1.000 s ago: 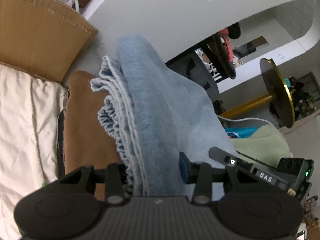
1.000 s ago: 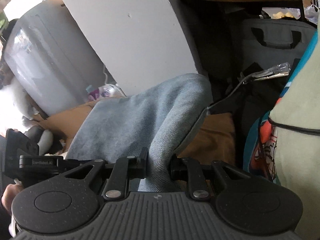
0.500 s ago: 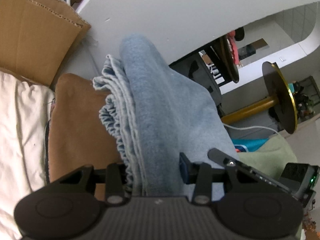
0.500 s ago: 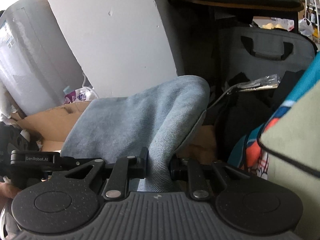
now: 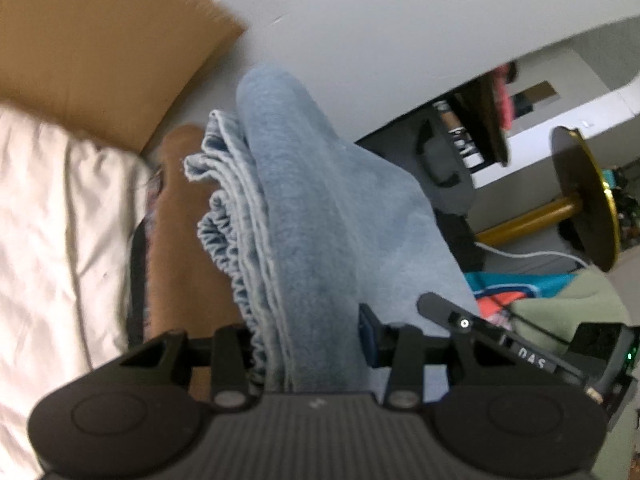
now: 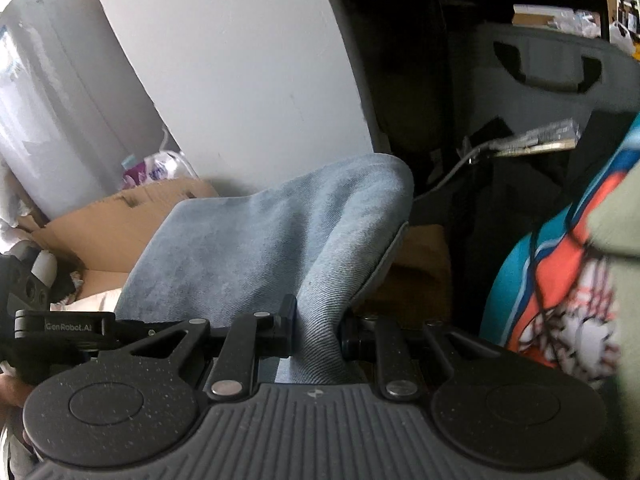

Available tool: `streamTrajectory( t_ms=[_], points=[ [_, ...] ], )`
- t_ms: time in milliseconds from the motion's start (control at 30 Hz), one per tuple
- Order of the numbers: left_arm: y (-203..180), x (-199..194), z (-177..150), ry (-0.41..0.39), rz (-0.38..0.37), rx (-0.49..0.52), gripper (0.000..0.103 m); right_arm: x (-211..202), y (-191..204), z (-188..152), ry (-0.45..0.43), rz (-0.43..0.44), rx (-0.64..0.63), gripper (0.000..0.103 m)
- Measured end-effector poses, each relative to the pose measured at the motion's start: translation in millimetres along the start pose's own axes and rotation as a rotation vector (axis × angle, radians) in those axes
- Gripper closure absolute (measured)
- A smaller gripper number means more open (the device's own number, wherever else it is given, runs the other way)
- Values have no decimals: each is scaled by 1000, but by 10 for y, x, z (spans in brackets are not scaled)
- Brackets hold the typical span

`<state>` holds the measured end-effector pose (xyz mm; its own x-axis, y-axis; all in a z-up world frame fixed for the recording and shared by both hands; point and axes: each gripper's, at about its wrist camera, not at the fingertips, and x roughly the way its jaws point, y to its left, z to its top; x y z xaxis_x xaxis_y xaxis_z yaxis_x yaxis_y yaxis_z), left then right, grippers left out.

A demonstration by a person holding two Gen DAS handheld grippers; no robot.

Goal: Fold clothes
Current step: 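Lower the folded jeans stack onto the cardboard with both grippers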

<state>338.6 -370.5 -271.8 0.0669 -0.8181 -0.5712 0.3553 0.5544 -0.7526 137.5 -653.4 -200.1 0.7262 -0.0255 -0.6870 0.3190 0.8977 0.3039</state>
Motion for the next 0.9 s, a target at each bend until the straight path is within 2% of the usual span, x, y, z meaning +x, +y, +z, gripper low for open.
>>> streamTrajectory(
  t_ms=[167, 400, 600, 733, 900],
  points=[
    [162, 147, 6, 24, 35, -30, 56, 210, -26, -168, 1, -33, 0, 82],
    [-16, -161, 74, 73, 154, 30, 52, 195, -58, -215, -14, -31, -3, 82],
    [-265, -407, 169, 81, 281, 153, 53, 206, -88, -220, -12, -25, 16, 82],
    [-494, -471, 238, 73, 359, 251, 57, 213, -83, -213, -9, -26, 13, 82],
    [-725, -448, 315, 97, 380, 321, 60, 203, -91, -213, 5, -31, 3, 81]
  ],
)
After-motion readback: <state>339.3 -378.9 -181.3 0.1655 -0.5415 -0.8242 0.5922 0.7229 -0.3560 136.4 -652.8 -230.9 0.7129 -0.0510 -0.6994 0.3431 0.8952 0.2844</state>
